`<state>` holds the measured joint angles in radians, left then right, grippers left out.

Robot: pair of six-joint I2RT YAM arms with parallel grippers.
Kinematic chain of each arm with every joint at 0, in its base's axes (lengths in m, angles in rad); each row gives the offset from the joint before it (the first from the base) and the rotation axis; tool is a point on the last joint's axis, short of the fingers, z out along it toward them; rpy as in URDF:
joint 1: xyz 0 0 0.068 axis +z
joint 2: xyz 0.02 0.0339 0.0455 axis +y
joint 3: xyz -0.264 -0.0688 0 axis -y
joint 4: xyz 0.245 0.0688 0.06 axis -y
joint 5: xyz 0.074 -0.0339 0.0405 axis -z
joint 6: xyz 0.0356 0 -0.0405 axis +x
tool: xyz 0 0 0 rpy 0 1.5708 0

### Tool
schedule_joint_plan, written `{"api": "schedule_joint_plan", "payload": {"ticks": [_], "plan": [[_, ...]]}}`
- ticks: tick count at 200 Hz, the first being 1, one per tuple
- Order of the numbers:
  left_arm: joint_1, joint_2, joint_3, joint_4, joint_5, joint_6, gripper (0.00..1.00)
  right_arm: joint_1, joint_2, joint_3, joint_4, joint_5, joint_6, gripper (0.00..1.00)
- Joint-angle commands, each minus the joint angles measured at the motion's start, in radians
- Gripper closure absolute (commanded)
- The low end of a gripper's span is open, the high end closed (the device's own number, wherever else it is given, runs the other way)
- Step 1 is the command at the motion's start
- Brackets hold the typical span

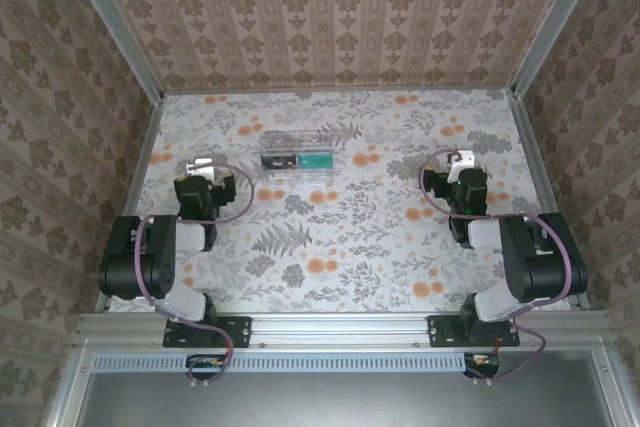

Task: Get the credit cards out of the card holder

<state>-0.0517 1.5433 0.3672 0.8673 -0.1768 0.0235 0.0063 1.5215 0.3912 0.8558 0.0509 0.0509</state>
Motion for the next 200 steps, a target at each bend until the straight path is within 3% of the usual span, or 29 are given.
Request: {"api": "schedule_joint_plan", "payload": {"ticks": [1,200], "plan": [[0.002,-0.008,0.025,0.013,0.028,0.016,0.0,-0.003,0.005,0.018,-0.008,-0.008,-0.011,0.0],[0.023,-0.019,0.029,0.0,0.122,0.026,0.0,-0.005,0.005,0.02,-0.009,-0.01,-0.011,0.0]]}}
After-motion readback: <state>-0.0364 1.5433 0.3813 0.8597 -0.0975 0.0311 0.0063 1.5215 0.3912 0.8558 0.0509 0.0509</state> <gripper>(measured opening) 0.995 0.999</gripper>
